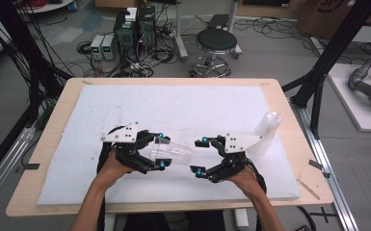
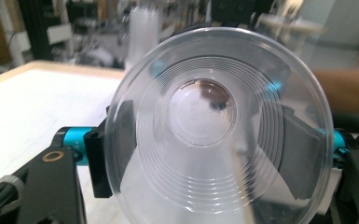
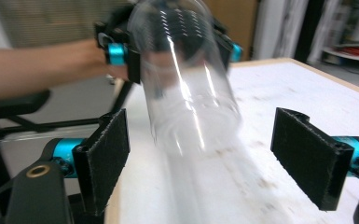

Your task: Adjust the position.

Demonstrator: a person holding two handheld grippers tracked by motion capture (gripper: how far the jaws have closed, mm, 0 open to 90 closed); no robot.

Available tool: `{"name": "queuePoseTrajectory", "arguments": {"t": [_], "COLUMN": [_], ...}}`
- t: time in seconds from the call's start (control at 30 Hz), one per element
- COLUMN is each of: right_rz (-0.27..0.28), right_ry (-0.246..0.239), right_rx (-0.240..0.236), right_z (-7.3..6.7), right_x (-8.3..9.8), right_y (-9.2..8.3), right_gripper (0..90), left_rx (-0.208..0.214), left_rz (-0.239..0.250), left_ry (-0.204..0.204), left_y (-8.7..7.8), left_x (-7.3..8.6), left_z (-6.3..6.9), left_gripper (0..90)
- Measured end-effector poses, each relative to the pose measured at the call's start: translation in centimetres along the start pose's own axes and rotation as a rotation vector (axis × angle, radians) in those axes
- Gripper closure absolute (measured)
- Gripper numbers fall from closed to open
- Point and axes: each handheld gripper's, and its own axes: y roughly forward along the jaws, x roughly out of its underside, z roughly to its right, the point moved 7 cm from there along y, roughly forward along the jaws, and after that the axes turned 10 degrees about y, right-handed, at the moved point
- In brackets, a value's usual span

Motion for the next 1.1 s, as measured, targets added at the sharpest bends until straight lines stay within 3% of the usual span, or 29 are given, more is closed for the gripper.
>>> {"name": "queuePoseTrajectory", "arguments": {"t": [0.17, 0.4, 0.8, 0.97, 1.1], "right_rz": [0.008, 0.003, -0.011, -0.017, -0.025], "right_ry": [0.021, 0.064, 0.124, 0.149, 0.163], "right_rx": [0.083, 0.213, 0.442, 0.505, 0.534], "right_z": [0.9, 2.4, 5.1, 5.9, 6.2], "right_x": [1.0, 2.5, 5.5, 6.5, 7.3], "right_y": [-1.0, -2.4, -4.9, -5.7, -5.9], "right_gripper": [19.1, 19.1, 19.2, 19.2, 19.1], "left_rx": [-0.028, -0.032, 0.021, 0.044, 0.058], "left_rz": [-0.119, -0.298, -0.571, -0.674, -0.729], "left_ry": [0.017, 0.033, 0.082, 0.095, 0.096], "left_y": [-0.5, -0.8, -0.3, 0.2, 0.5], "left_x": [-0.1, -0.3, -0.5, -0.5, -0.5], "left_z": [-0.8, -2.1, -4.2, -5.0, -5.6], "left_gripper": [27.6, 27.5, 27.3, 27.2, 27.2]}}
